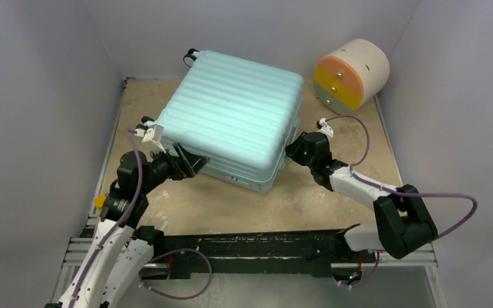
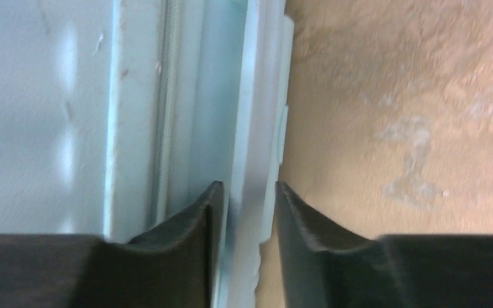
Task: Pack the luggage
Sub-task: Zip the luggage at the center of the board.
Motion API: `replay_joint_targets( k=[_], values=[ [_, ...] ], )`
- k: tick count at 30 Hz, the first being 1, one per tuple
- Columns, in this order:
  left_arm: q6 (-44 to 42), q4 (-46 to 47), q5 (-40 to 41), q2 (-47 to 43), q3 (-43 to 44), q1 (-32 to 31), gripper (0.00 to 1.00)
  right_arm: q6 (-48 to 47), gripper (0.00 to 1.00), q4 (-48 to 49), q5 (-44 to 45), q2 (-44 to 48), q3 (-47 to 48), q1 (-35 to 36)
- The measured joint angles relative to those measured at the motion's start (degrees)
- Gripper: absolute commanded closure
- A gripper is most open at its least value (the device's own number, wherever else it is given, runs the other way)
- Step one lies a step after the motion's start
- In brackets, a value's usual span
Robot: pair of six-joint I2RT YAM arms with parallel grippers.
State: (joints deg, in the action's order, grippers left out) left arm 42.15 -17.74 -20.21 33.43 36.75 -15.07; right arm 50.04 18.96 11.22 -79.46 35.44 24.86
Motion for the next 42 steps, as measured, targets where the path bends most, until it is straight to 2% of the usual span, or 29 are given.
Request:
replay_joint_targets(
  k=[2, 4, 9, 12, 15, 18, 21, 24, 27, 32, 37, 42],
  values=[
    [-1.3, -1.0, -1.7, -0.5, 0.0, 0.0, 0.12, -1.4, 0.41, -4.0, -1.5, 3.4, -0.3, 0.6],
    [-2.5, -1.4, -4.5, -1.3, 0.0, 0.0, 0.12, -2.6, 0.38, -7.3, -2.2, 5.9, -0.5, 0.7],
    [-5.3, -0.4, -13.6, -4.5, -0.1, -0.3, 0.08, -6.8, 0.37, -10.6, -3.6, 8.2, -0.8, 1.0],
    [-6.4, 1.7, -15.1, -4.4, -1.0, -3.8, 0.08, -8.2, 0.36, -11.3, -3.6, 8.7, -0.9, 1.1],
    [-7.4, 1.9, -12.9, -2.0, -1.7, -12.3, 0.07, -8.7, 0.32, -12.3, -3.2, 11.3, -2.0, 0.9],
    [-7.9, 2.6, -11.4, 2.5, -1.7, -18.4, 0.07, -9.7, 0.19, -14.1, -3.8, 15.7, -3.7, -1.9],
    [-7.8, 4.3, -5.9, 5.6, -1.6, -22.5, 0.08, -10.9, 0.17, -15.8, -4.6, 18.2, -3.8, -5.1],
    [-7.7, 7.1, 1.1, 6.9, -1.6, -29.7, 0.09, -11.6, 0.17, -15.0, -6.4, 20.6, -5.7, -6.6],
    [-7.9, 13.9, 5.9, 7.8, -3.6, -34.7, 0.08, -11.5, 0.17, -13.5, -8.3, 22.4, -8.7, -7.2],
    [-7.5, 28.5, 10.9, 11.6, -12.0, -37.9, 0.08, -10.6, 0.18, -10.6, -11.3, 20.6, -9.3, -7.9],
    [-7.6, 35.4, 15.6, 15.2, -15.5, -38.1, 0.07, -8.5, 0.20, -7.1, -13.4, 15.4, -7.1, -9.7],
    [-7.4, 41.1, 17.9, 15.5, -16.7, -38.1, 0.02, -7.1, 0.23, -4.8, -14.4, 7.3, -1.7, -11.6]
  ],
)
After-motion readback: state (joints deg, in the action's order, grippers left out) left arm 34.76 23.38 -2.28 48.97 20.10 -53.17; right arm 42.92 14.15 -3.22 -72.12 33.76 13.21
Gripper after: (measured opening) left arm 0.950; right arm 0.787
